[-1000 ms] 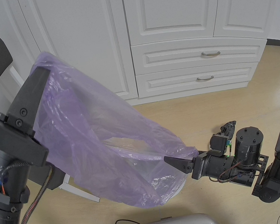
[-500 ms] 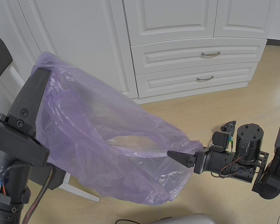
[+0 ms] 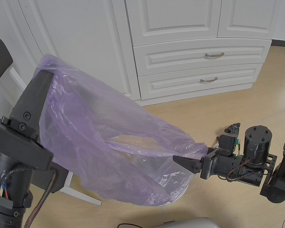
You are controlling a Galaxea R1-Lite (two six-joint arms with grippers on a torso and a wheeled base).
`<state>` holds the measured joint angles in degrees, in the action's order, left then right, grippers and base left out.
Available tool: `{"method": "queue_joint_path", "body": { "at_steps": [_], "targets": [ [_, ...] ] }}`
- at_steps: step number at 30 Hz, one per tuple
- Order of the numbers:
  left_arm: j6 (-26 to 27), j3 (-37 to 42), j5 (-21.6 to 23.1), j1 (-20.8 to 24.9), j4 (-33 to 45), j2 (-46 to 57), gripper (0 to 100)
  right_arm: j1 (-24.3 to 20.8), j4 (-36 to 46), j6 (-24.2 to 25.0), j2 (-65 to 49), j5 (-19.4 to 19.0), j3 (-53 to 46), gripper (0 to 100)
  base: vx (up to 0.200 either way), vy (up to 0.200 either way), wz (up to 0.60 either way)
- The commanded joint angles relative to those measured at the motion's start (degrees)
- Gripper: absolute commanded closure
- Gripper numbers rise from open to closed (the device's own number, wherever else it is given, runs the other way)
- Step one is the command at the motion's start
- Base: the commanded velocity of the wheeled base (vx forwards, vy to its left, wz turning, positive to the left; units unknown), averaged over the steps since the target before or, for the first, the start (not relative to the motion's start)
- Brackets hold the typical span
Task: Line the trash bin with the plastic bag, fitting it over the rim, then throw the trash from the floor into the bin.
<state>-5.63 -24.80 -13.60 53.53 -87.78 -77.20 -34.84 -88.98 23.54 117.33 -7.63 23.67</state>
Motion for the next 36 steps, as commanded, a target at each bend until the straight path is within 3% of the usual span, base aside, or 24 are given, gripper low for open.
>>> {"method": "queue_joint_path", "body": {
  "at_steps": [1, 8, 33, 34, 36],
  "targets": [
    [0.0, 0.2, 0.0, 0.1, 0.0, -0.3, 100, -0.7, -1.0, -2.3, -0.4, -0.2, -1.7, 0, 0.0, 0.0, 0.0],
    [0.0, 0.4, 0.0, 0.3, 0.0, -0.3, 100, -0.8, -1.0, -5.2, -0.4, -0.3, -1.7, 0, 0.0, 0.0, 0.0],
    [0.0, 0.3, 0.0, 0.4, 0.0, -0.6, 100, -2.4, -1.0, -4.6, 0.7, 0.0, 0.4, 0, 0.0, 0.0, 0.0],
    [0.0, 0.3, 0.0, 0.4, 0.0, -0.6, 100, -2.3, -1.0, -4.5, 0.7, 0.0, 0.5, 100, 0.0, 0.0, 0.0],
    [0.0, 0.3, 0.0, 0.4, 0.0, -0.6, 100, -2.3, -1.0, -4.0, 0.3, 0.0, 0.9, 100, 0.0, 0.0, 0.0]
  ]
}}
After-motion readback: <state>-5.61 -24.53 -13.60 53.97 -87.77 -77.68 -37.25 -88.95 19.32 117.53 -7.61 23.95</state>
